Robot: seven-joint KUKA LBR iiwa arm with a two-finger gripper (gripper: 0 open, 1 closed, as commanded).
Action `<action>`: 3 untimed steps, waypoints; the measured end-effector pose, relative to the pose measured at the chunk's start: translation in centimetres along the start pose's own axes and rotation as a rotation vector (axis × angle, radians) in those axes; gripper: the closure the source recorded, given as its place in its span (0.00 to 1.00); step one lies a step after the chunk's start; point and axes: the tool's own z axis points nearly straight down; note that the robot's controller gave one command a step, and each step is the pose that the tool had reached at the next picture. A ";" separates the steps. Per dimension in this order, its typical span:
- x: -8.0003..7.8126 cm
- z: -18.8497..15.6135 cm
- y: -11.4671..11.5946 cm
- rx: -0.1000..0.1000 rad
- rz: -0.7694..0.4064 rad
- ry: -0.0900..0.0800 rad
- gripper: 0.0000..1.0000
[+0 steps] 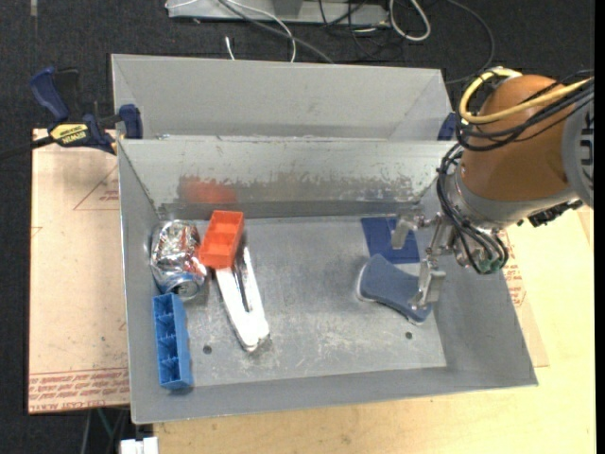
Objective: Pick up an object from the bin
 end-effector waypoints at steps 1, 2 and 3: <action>0.0 0.0 0.0 0.000 0.000 0.000 0.00; 0.0 0.0 0.0 0.000 0.000 0.000 1.00; 0.0 0.0 0.0 0.000 0.000 0.000 1.00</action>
Offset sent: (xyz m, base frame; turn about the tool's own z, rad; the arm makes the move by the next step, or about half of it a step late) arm 0.0000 0.0000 0.0000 0.0000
